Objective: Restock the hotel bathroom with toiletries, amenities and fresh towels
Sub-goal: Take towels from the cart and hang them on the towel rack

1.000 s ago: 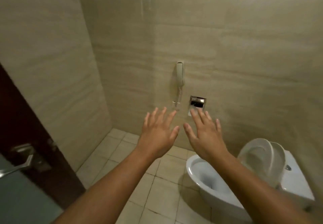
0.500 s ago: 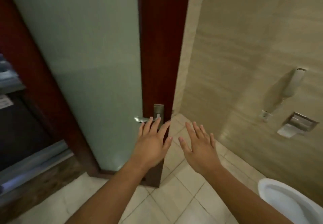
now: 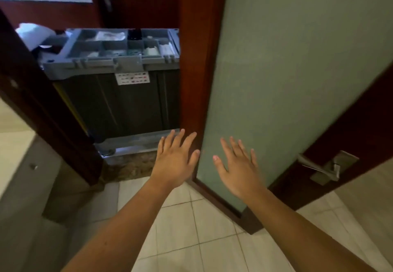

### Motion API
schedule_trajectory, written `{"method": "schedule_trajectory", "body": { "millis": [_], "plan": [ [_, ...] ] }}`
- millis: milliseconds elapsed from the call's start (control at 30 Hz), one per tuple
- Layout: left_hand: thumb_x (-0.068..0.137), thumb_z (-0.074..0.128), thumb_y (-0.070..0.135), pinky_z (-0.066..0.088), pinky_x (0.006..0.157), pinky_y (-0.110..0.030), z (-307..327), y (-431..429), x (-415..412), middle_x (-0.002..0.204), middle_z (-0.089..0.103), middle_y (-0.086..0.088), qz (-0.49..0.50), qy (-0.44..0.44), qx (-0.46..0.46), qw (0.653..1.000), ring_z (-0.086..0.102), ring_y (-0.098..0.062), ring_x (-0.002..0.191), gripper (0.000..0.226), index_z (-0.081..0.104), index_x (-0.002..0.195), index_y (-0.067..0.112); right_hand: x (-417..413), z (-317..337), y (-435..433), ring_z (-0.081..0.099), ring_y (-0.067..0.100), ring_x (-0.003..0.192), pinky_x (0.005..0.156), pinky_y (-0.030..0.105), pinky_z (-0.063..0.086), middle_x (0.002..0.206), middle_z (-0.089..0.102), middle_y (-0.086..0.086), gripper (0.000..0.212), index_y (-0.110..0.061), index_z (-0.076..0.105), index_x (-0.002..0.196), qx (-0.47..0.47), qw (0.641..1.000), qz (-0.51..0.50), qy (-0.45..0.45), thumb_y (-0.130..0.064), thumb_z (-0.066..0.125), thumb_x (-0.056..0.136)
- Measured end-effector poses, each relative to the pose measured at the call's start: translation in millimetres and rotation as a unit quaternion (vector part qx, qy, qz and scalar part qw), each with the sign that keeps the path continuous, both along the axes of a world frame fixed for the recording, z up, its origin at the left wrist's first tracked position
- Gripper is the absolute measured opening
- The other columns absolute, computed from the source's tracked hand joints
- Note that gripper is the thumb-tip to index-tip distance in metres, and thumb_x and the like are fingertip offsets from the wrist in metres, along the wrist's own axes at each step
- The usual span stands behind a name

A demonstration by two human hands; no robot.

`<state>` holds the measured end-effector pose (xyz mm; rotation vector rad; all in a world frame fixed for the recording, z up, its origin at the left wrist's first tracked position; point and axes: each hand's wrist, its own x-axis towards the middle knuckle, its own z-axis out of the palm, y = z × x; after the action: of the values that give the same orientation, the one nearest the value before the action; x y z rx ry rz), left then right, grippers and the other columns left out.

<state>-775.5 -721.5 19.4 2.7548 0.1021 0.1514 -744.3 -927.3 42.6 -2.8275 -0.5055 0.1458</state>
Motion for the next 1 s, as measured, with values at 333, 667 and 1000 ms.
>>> {"method": "schedule_trajectory", "body": {
  "millis": [333,667,1000],
  "plan": [
    [0.106,0.024,0.061,-0.008,0.126,-0.047,-11.3,104.2,27.7,0.174,0.01,0.003,0.123,0.018,-0.003,0.992,-0.005,-0.023,0.16,0.061,0.012,0.162,0.043,73.4,-14.8,127.9,-0.006,0.019,0.159,0.126,0.05,-0.005,0.173,0.001,-0.002,0.069,-0.035,0.004,0.164,-0.012,0.992,0.125,-0.008,-0.065,0.019,0.103],
    [0.106,0.03,0.06,-0.008,0.125,-0.046,12.2,211.9,116.1,0.173,0.013,0.001,0.216,-0.005,0.041,0.975,-0.003,-0.024,0.16,0.062,0.013,0.163,0.043,197.6,-7.3,247.6,-0.008,0.018,0.159,0.127,0.05,-0.005,0.173,-0.001,-0.004,0.068,-0.037,0.002,0.163,0.016,0.974,0.226,-0.018,-0.065,0.02,0.104],
    [0.105,0.03,0.06,-0.005,0.126,-0.048,4.1,291.4,177.0,0.173,0.015,0.0,0.314,0.003,0.014,0.949,-0.001,-0.025,0.161,0.062,0.015,0.162,0.043,280.2,-7.1,352.1,-0.006,0.021,0.159,0.128,0.052,-0.003,0.173,0.001,-0.001,0.068,-0.037,0.007,0.164,0.018,0.963,0.27,-0.017,-0.064,0.024,0.104]
  ]
}}
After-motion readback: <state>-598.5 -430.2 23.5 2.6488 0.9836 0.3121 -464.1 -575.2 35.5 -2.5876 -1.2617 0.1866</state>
